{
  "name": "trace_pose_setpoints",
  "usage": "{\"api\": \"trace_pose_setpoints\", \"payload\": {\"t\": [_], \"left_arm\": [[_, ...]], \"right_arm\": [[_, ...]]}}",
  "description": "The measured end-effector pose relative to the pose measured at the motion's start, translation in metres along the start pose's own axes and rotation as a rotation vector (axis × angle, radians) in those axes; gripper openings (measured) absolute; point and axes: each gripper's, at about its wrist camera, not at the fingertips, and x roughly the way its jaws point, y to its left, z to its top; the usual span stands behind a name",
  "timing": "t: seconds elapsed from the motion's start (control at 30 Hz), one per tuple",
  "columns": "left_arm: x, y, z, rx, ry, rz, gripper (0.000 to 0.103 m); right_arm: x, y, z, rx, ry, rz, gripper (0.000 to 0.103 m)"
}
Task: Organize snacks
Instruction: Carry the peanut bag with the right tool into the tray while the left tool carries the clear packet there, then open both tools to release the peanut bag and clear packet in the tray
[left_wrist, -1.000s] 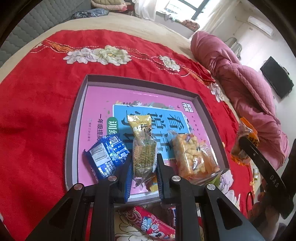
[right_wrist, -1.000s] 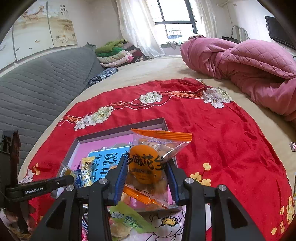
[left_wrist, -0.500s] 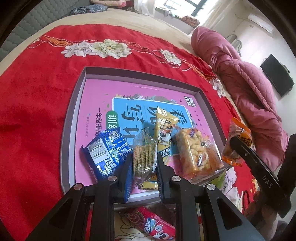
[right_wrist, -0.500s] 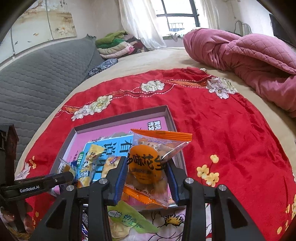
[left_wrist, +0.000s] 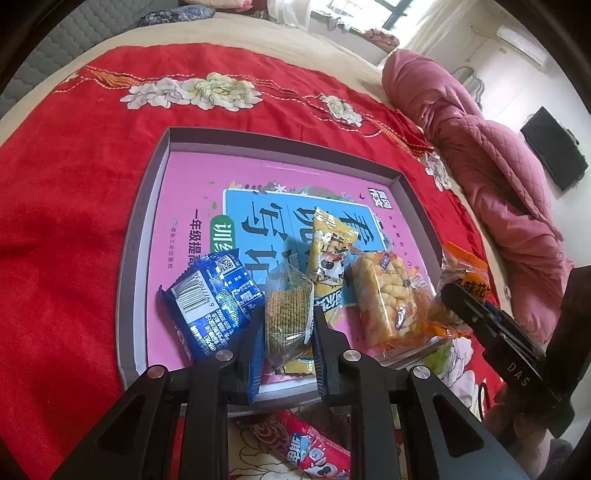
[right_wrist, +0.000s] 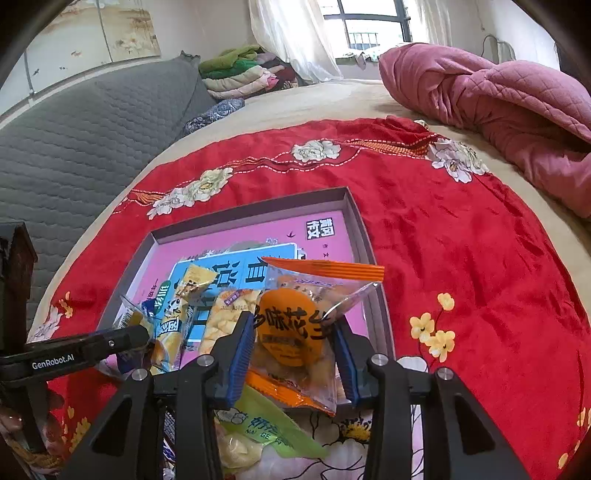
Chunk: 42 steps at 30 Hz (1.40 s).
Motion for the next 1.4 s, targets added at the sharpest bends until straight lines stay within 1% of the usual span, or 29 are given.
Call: {"api": "trace_pose_setpoints", "payload": {"t": [0.27,0.67,0.73,0.77,0.83,1.03,1.17,1.4], "left_arm": [[-0.001,0.003,0.001,-0.013,0.003,-0.003,0.023],[-0.003,0.001,0.002,-0.008,-0.007,-0.008,0.025],[-0.004,0.0,0.003,-0.008,-0.01,-0.012,0.028],[-0.004,0.0,0.003,-0.008,-0.012,-0.013,0.032],[-0.005,0.0,0.003,-0.007,-0.014,-0.014,0.037],[-0.008,0.0,0.004,-0.008,-0.022,-0.018,0.038],[-0.01,0.001,0.005,-0.012,-0.028,-0.018,0.044],[-0.014,0.001,0.006,-0.012,-0.037,-0.018,0.045]], "right_arm": [[0.003,0.003,-0.002,-0.007,0.019,0.009,0.042],[-0.002,0.001,0.001,0.006,0.0,0.01,0.043],[-0.003,0.001,0.001,0.008,-0.002,0.009,0.043],[-0.003,0.001,0.001,0.008,-0.003,0.008,0.043],[-0.004,0.0,0.001,0.012,-0.002,0.007,0.044],[-0.005,-0.001,0.001,0.012,-0.002,0.007,0.045],[-0.005,-0.001,0.001,0.012,-0.006,0.006,0.047],[-0.009,-0.001,0.003,0.013,-0.014,0.003,0.049]]}}
